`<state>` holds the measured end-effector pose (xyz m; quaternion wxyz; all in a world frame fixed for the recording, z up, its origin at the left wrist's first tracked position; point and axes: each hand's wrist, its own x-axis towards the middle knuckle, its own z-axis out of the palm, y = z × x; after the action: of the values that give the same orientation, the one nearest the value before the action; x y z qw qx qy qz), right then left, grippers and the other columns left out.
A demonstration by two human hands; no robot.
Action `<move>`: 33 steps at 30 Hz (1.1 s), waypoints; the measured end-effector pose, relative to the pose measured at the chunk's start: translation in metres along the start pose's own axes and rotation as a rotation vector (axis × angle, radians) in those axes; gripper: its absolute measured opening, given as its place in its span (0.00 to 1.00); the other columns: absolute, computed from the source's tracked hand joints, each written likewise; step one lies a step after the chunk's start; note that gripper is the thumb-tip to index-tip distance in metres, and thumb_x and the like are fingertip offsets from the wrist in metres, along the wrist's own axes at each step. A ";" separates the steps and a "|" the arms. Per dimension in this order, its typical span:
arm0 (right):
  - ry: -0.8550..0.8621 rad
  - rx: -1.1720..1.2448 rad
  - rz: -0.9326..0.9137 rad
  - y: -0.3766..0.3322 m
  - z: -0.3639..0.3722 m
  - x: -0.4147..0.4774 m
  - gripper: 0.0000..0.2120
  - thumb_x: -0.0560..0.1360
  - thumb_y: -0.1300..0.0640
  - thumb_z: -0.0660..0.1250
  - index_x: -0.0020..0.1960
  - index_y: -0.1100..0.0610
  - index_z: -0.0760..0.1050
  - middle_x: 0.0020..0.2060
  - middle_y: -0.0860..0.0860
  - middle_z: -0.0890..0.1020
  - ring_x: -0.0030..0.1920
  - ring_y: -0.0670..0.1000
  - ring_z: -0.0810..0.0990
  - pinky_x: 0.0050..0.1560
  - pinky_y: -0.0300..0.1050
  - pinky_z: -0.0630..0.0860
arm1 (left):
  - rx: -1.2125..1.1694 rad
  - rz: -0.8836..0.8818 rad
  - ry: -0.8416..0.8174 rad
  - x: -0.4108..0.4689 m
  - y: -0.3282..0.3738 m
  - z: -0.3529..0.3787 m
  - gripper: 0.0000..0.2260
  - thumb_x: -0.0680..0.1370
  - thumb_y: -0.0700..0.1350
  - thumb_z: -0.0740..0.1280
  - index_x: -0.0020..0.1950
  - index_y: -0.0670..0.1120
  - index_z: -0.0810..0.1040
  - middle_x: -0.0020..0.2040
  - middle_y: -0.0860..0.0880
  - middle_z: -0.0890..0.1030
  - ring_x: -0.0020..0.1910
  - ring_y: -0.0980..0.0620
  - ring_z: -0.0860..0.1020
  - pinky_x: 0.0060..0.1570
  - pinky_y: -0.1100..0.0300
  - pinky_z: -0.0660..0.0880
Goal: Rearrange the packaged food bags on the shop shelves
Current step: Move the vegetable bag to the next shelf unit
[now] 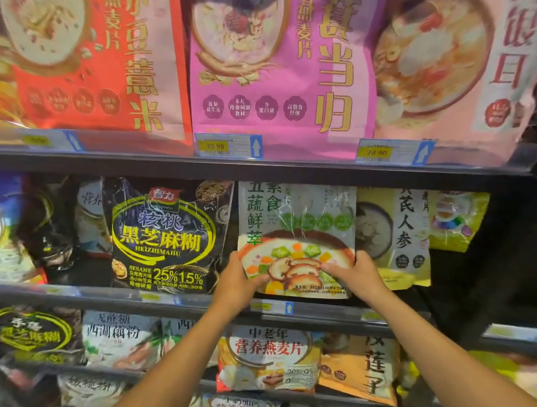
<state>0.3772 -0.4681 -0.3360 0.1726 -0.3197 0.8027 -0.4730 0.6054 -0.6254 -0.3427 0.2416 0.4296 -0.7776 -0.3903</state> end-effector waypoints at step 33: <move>0.094 -0.141 -0.023 0.007 0.022 -0.067 0.34 0.68 0.42 0.79 0.68 0.53 0.73 0.61 0.51 0.80 0.63 0.54 0.79 0.60 0.52 0.78 | 0.102 0.126 -0.012 -0.071 -0.022 -0.029 0.38 0.78 0.48 0.75 0.82 0.45 0.57 0.74 0.47 0.73 0.72 0.45 0.73 0.66 0.51 0.73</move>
<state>0.4367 -0.4347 -0.3542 0.1064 -0.3179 0.8373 -0.4319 0.6733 -0.5835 -0.3468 0.2387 0.3891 -0.8236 -0.3367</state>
